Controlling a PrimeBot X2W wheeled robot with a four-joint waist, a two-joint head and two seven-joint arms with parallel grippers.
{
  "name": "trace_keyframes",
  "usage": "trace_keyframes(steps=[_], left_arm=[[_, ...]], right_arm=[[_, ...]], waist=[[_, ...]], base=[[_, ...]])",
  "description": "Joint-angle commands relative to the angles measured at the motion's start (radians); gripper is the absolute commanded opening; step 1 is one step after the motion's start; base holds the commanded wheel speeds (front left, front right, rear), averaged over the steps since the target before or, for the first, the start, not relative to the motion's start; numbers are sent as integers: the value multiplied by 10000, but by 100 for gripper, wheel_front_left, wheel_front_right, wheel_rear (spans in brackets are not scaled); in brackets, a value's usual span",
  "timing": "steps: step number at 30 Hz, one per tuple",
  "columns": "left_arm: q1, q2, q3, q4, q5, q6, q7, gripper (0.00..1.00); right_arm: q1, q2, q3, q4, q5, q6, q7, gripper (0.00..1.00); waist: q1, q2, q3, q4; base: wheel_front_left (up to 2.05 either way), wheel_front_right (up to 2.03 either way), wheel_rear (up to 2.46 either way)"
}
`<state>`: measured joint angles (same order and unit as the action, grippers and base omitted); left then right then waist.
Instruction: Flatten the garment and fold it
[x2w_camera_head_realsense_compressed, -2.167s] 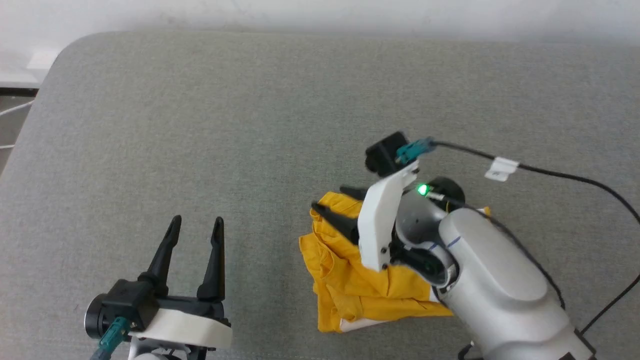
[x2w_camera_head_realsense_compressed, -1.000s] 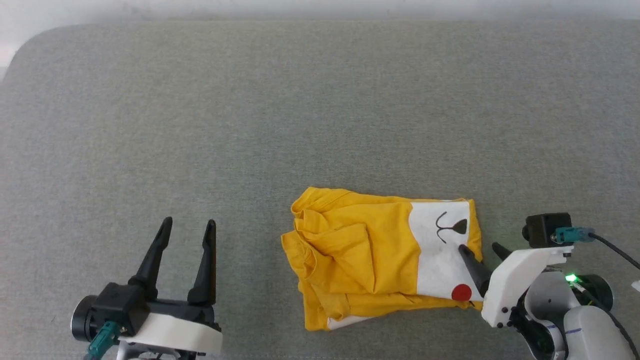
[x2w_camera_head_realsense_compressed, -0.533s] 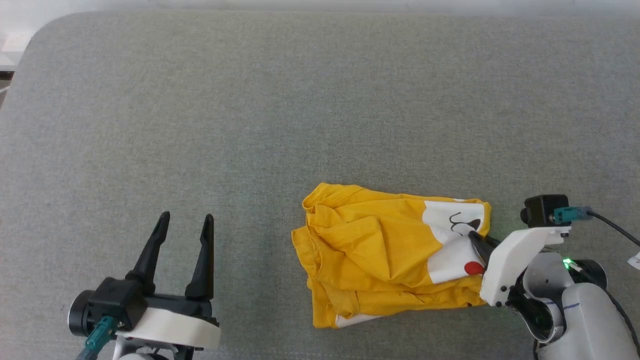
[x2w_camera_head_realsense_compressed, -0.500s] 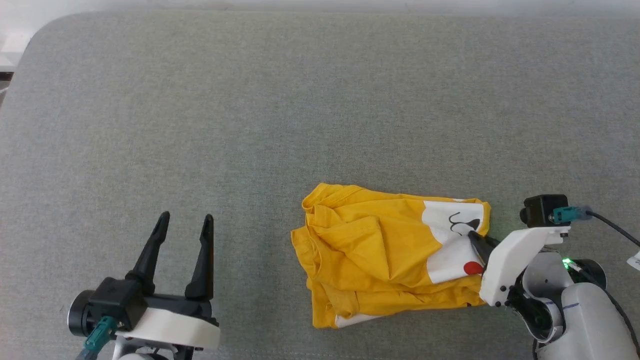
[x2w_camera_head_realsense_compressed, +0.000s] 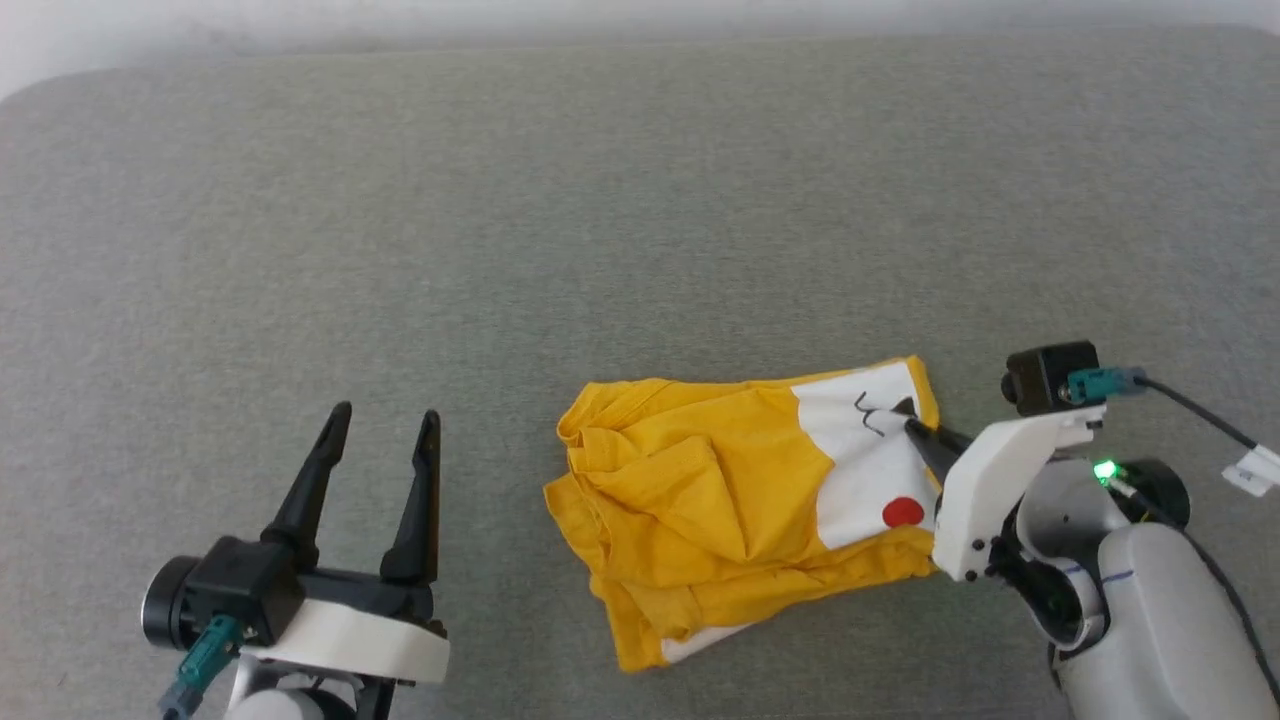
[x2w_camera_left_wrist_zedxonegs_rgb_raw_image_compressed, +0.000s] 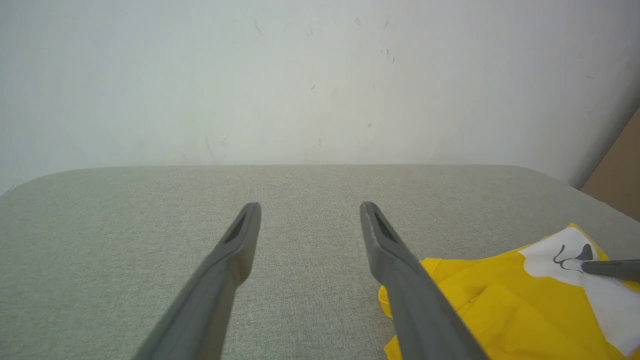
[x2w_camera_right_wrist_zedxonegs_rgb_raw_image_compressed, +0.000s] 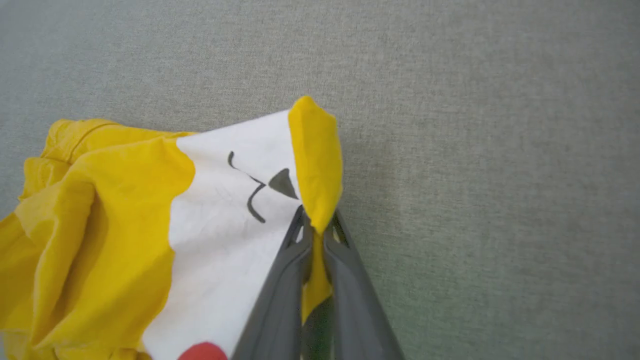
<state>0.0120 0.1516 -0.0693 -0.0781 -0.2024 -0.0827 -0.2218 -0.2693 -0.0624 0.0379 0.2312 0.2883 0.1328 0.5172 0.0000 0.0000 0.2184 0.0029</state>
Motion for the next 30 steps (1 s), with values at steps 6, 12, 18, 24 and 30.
trace_keyframes(steps=[6, 12, 18, 24, 30], left_arm=[[-404, 167, -55, -207, 45, 87, 145, 100], [-555, 348, -78, -436, 82, 102, 307, 100], [-770, 633, -43, -796, 177, 111, 499, 100], [-1122, 953, -20, -1292, 309, 102, 790, 100], [-1405, 1214, -35, -1728, 403, 83, 1119, 100]], right_arm=[[-1117, -711, 480, -128, -269, -21, 138, 0], [-2206, -1403, 584, -13, -417, -21, 260, 0], [-3118, -1988, 262, 82, -544, -21, 264, 0], [-3761, -2257, -246, 164, -860, -21, 155, 0], [-4323, -2524, -767, 353, -1250, -21, -42, 0]], waist=[[0, 0, 306, -848], [0, 0, 762, -1356], [0, 0, 1336, -1834], [0, 0, 2023, -2192], [0, 0, 2607, -2388]], base=[[0, 0, 0], [0, 0, 0], [0, 0, 0], [0, 0, 0], [0, 0, 0]])
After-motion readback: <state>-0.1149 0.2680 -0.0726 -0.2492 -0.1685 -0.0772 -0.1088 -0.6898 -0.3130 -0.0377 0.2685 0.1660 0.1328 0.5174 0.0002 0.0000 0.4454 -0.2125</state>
